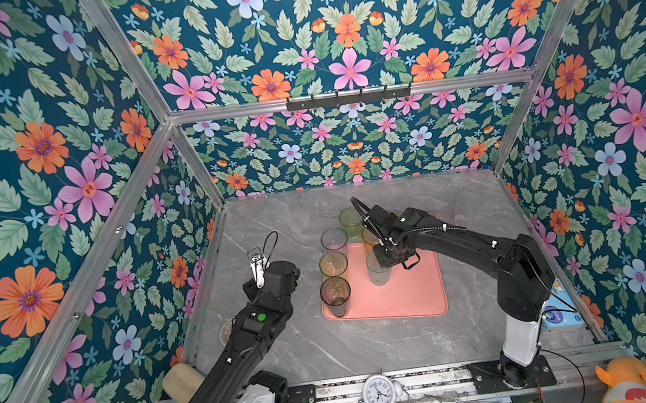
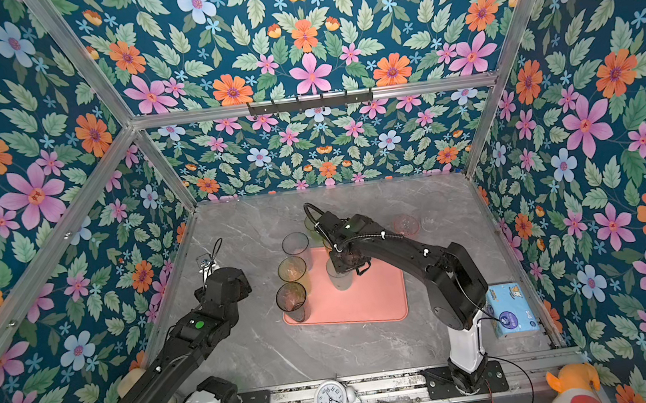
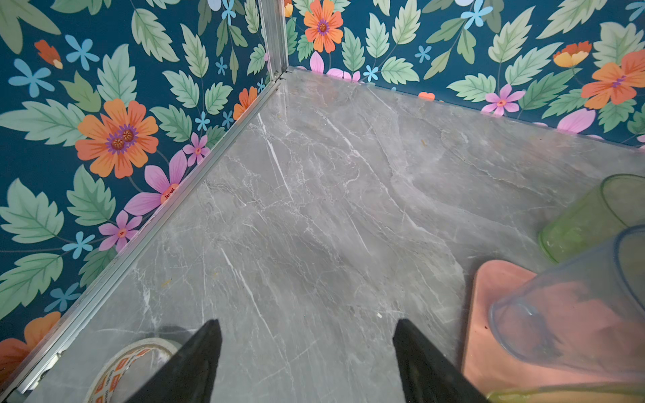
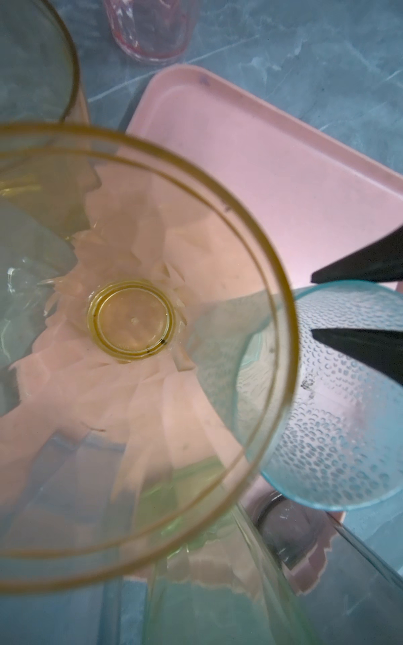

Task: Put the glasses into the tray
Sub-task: 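Lower the teal glass onto the tray beside the orange glass, then open the right gripper and raise it off the teal glass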

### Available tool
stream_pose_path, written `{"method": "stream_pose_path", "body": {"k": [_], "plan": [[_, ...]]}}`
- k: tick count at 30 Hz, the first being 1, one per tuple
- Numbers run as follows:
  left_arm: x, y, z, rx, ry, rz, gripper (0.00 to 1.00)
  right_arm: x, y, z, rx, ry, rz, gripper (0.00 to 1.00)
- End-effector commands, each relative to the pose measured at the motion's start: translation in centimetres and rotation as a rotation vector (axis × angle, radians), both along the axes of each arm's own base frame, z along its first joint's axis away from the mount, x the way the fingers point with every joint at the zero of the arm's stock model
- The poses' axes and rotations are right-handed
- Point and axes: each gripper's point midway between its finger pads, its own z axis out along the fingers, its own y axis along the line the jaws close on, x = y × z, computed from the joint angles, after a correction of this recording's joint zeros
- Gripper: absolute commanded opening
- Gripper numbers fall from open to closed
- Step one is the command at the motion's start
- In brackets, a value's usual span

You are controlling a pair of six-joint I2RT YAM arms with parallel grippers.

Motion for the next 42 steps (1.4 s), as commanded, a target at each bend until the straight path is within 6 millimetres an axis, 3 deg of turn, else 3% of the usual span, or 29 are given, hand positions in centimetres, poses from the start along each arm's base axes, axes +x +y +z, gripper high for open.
{"method": "stream_pose_path", "body": {"k": [1,9,17,31,35,42], "plan": [[-0.1,0.2,0.1,0.003,-0.004,0.006,0.80,-0.4,0.3,0.2,0.022,0.018,-0.001,0.24],[-0.1,0.1,0.0,0.004,0.001,0.005,0.80,-0.5,0.3,0.3,0.018,0.016,-0.004,0.24],[-0.1,0.2,0.0,0.003,0.000,0.007,0.80,-0.4,-0.3,2.0,0.011,-0.013,0.002,0.27],[-0.1,0.1,0.1,0.003,-0.003,0.006,0.80,-0.2,-2.2,10.1,0.035,-0.186,0.016,0.36],[-0.1,0.1,0.2,0.002,-0.004,0.006,0.80,0.5,-3.8,13.0,0.055,-0.261,-0.010,0.41],[0.0,0.1,0.1,0.005,-0.002,0.005,0.80,2.9,-7.9,16.3,0.090,-0.344,-0.112,0.45]]}}
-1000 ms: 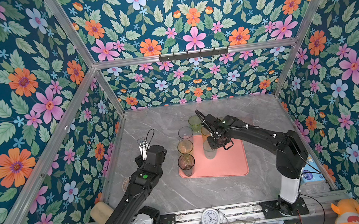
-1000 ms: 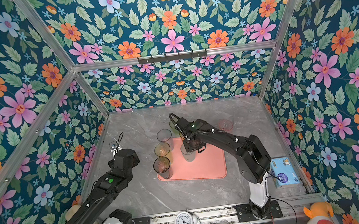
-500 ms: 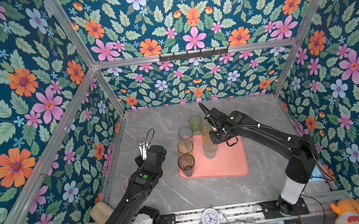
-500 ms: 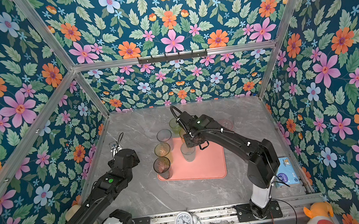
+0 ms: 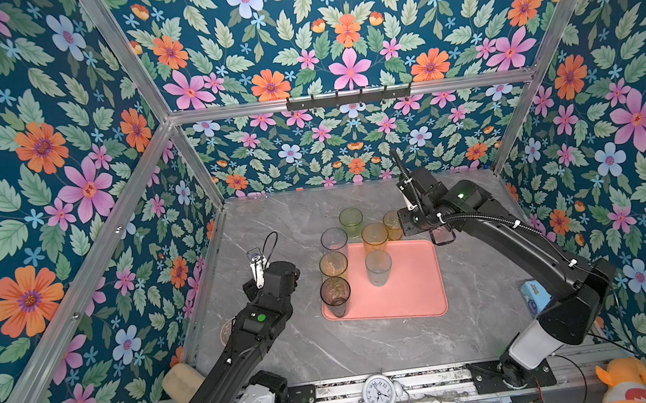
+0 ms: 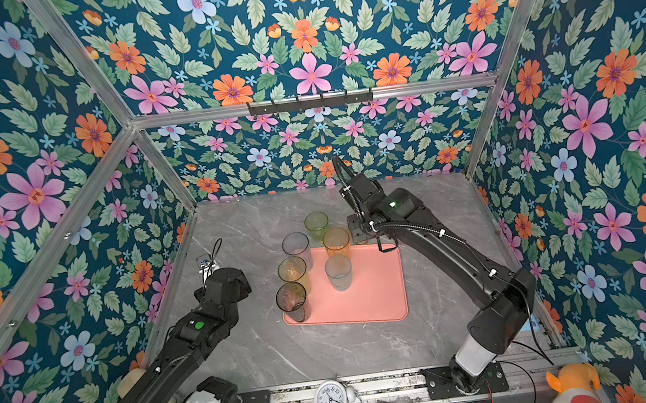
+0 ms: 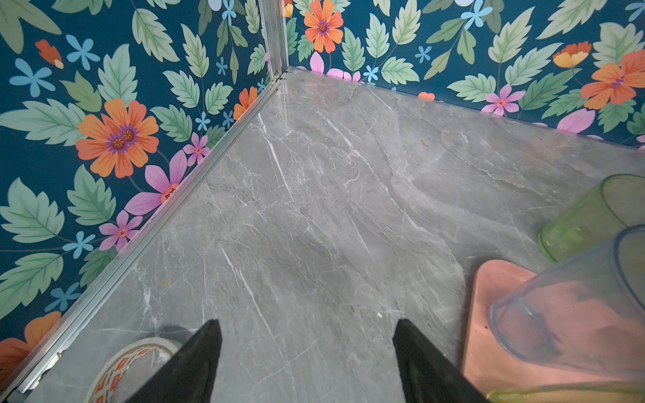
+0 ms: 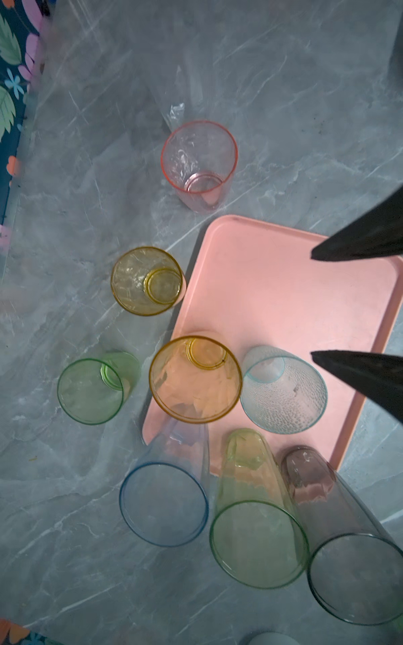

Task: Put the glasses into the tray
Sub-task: 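Open the right gripper and raise it off the teal glass, then move the right gripper over the pink glass beyond the tray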

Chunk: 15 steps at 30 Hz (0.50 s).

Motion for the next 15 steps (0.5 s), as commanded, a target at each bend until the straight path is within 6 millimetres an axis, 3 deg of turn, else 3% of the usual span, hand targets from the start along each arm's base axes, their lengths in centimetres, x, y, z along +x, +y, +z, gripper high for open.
{"method": "stream_pose_path", "body": {"k": [1,9,15], "plan": [[0.0,0.1,0.2,0.004,-0.003,0.005,0.80,0.9,-2.0,1.4,-0.003,-0.046,-0.040,0.47],[0.1,0.1,0.7,0.005,-0.010,0.006,0.80,3.0,-7.1,3.1,0.050,-0.108,-0.178,0.52],[0.2,0.1,0.8,0.002,-0.013,0.006,0.80,4.7,-11.8,2.5,0.068,-0.109,-0.296,0.56]]}}
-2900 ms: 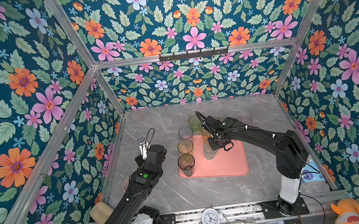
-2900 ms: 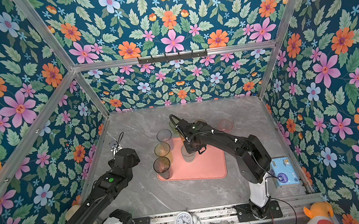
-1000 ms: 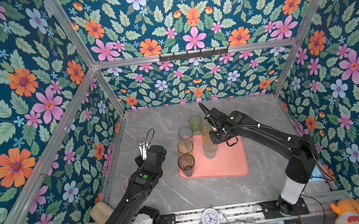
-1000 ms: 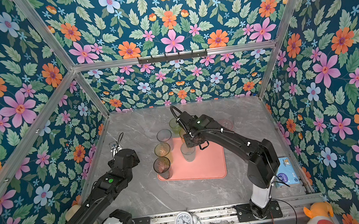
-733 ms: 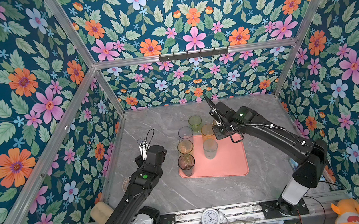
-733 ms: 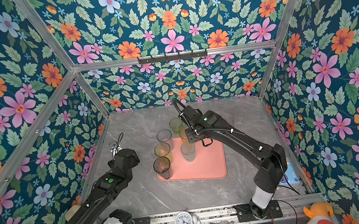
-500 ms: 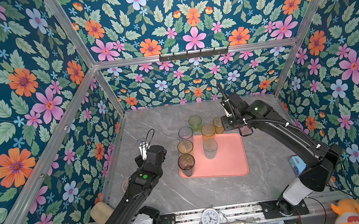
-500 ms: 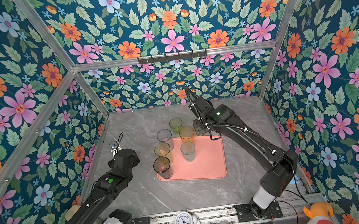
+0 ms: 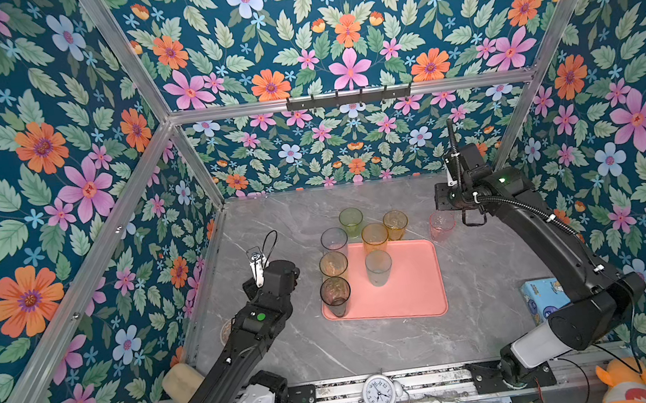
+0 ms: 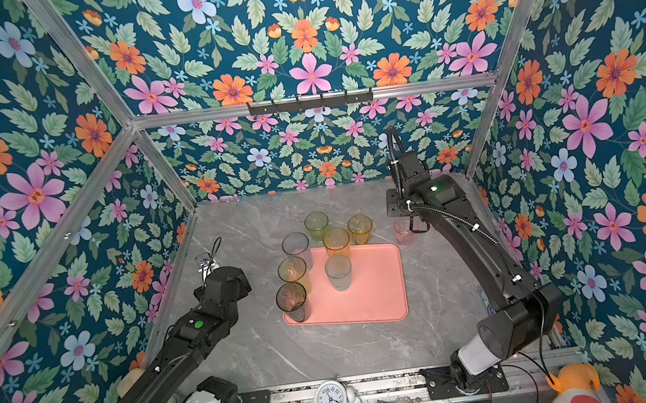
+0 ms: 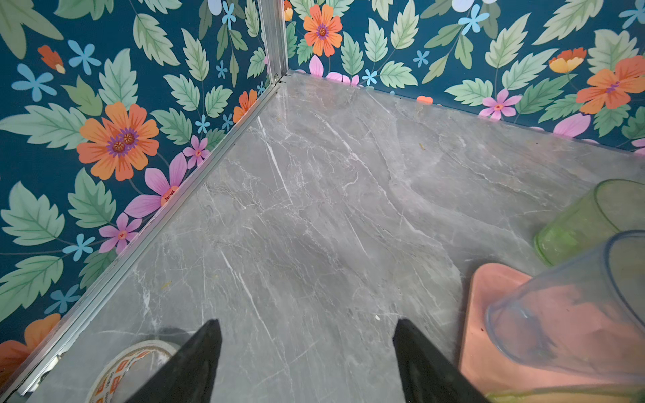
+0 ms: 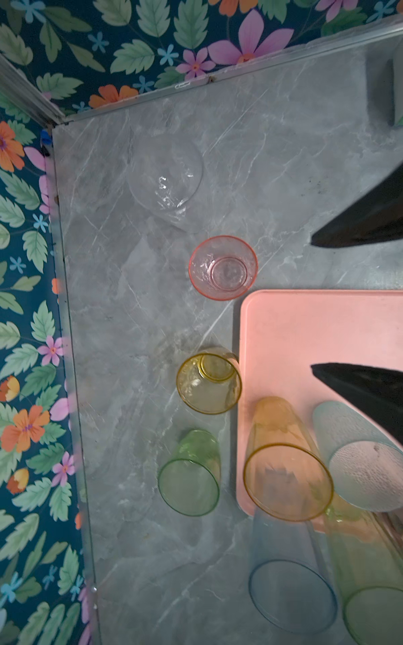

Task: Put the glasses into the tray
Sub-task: 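Move the right gripper over the pink glass beyond the tray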

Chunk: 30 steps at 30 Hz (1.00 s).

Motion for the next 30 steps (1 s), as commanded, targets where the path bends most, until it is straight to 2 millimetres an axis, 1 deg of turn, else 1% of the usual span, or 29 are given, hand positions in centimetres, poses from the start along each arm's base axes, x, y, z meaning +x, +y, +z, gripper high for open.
{"method": "stream_pose_path", "body": {"k": [1,10,16,24,27,28,29,30], "plan": [[0.0,0.2,0.4,0.006,-0.007,0.007,0.80,1.1,-1.8,0.1,0.018,-0.024,-0.036,0.56],[0.0,0.1,0.5,0.002,-0.009,0.004,0.80,2.9,-8.4,-1.1,0.068,-0.039,-0.200,0.58],[-0.1,0.2,0.5,-0.002,-0.007,0.007,0.80,3.9,-11.9,-2.3,0.087,-0.037,-0.294,0.58],[-0.2,0.2,0.4,-0.001,-0.004,0.007,0.80,5.4,-15.2,-4.4,0.127,-0.022,-0.368,0.58],[-0.2,0.2,0.3,0.000,-0.001,0.006,0.80,6.0,-16.0,-5.1,0.142,-0.013,-0.383,0.59],[-0.2,0.2,0.2,0.001,0.001,0.006,0.80,6.0,-16.2,-5.0,0.143,-0.017,-0.389,0.59],[-0.2,0.2,0.2,-0.001,0.000,0.009,0.80,6.5,-16.5,-6.5,0.144,0.016,-0.395,0.59],[-0.2,0.2,0.2,-0.001,0.000,0.007,0.80,6.7,-16.5,-6.8,0.148,0.022,-0.397,0.59]]}}
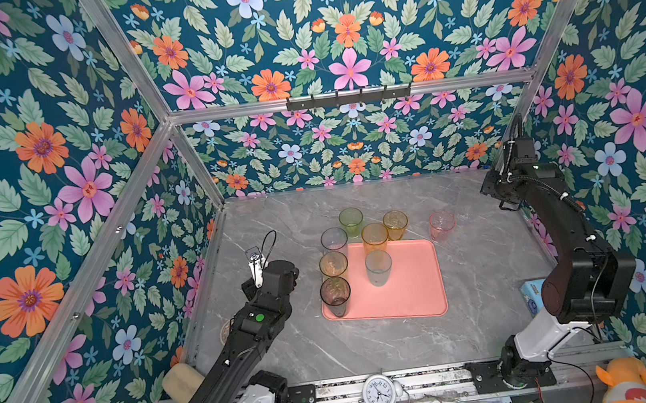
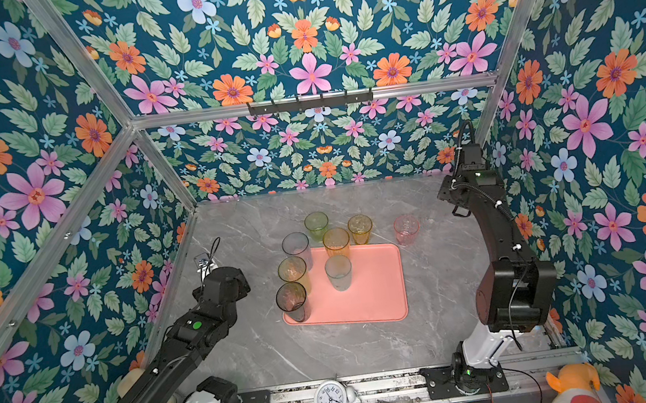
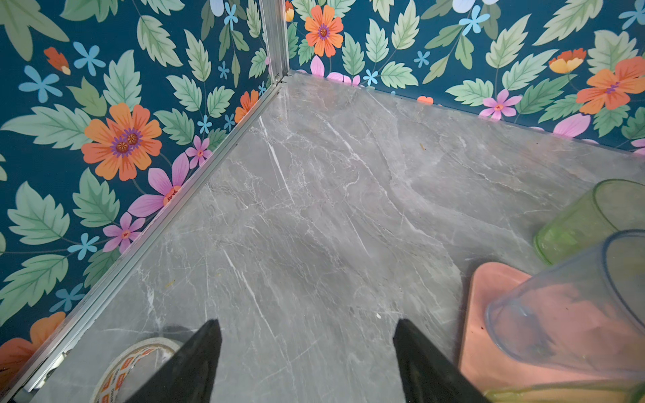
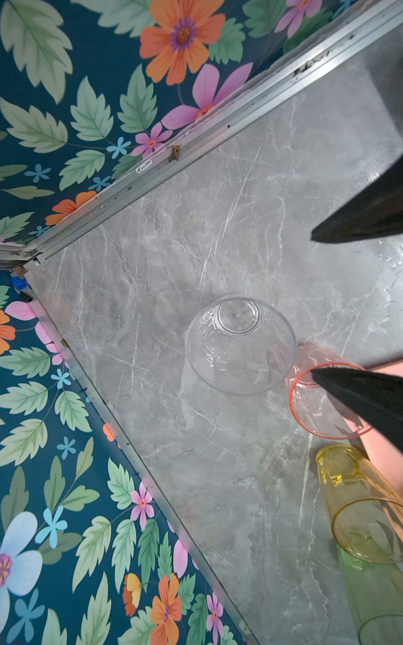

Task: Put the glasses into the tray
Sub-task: 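Move the right gripper over the pink glass beyond the tray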

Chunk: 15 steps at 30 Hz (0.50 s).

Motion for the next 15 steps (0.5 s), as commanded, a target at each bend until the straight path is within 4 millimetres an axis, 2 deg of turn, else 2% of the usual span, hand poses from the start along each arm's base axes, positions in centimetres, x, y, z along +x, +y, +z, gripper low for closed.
{"method": "stream_pose_path", "body": {"k": [1,15], "plan": [[0.0,0.0,0.0,-0.004,-0.003,0.007,0.80,1.1,-0.2,-0.7,0.028,-0.008,-0.011,0.59],[-0.1,0.1,-0.2,-0.002,0.005,0.009,0.80,2.3,-0.6,-4.5,0.055,0.069,-0.024,0.59]]}}
